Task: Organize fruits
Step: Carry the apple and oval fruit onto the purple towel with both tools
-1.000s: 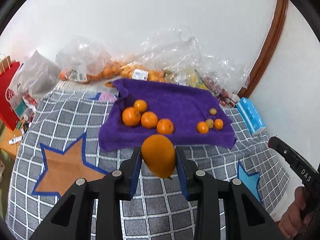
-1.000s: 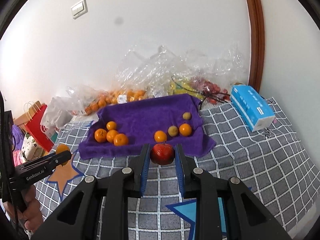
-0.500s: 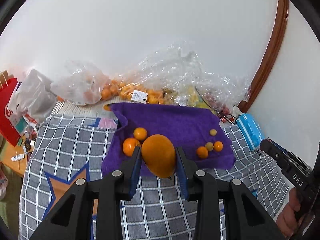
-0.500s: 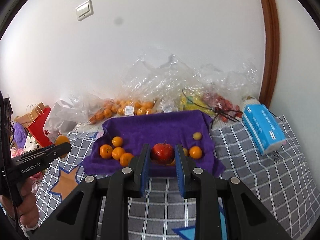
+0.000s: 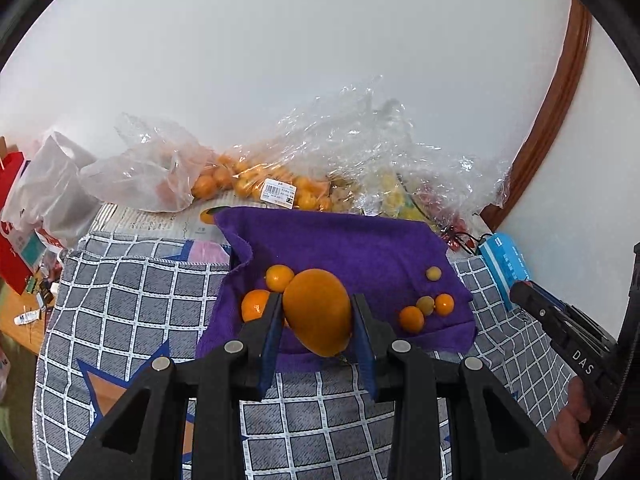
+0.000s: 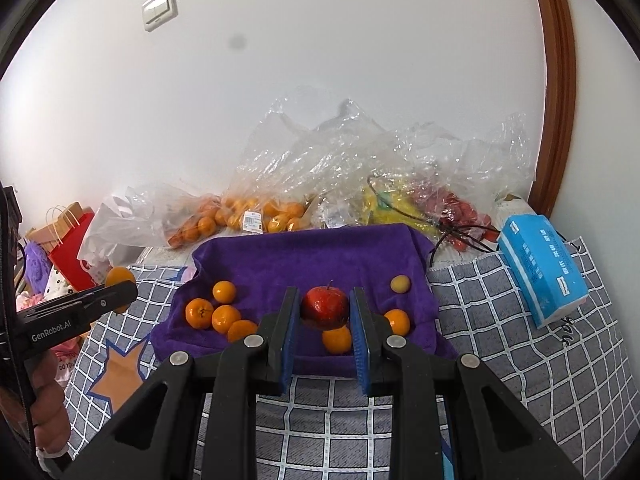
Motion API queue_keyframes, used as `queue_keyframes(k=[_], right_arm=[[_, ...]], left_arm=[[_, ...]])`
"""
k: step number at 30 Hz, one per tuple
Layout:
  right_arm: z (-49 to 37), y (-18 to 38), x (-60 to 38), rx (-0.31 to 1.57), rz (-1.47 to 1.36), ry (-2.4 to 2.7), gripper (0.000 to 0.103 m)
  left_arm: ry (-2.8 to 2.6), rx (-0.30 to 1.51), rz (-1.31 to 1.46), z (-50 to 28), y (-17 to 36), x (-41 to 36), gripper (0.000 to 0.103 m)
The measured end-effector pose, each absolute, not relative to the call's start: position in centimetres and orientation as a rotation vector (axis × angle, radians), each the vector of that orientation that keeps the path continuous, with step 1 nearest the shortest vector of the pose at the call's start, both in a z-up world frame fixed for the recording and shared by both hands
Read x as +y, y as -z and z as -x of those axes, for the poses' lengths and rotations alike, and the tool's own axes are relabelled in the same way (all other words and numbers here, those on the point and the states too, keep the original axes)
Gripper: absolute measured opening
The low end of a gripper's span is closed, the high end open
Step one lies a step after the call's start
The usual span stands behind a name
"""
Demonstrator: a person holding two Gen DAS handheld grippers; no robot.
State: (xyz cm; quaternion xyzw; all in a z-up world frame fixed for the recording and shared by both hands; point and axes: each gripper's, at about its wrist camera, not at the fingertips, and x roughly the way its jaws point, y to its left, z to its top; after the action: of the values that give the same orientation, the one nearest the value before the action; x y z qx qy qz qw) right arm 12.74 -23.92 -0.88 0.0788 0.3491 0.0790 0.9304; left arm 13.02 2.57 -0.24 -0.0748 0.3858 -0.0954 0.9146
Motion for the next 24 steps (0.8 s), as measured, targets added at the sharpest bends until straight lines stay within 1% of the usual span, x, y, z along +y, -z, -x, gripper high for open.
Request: queue_keyframes(k=[24], right_arm=[[-16.5, 2.8, -23.0, 0.746, -0.142, -0.168, 0.025]], left_arm=[[0.205, 0.83, 0.146, -16.6, 2.1, 2.8, 0.032]])
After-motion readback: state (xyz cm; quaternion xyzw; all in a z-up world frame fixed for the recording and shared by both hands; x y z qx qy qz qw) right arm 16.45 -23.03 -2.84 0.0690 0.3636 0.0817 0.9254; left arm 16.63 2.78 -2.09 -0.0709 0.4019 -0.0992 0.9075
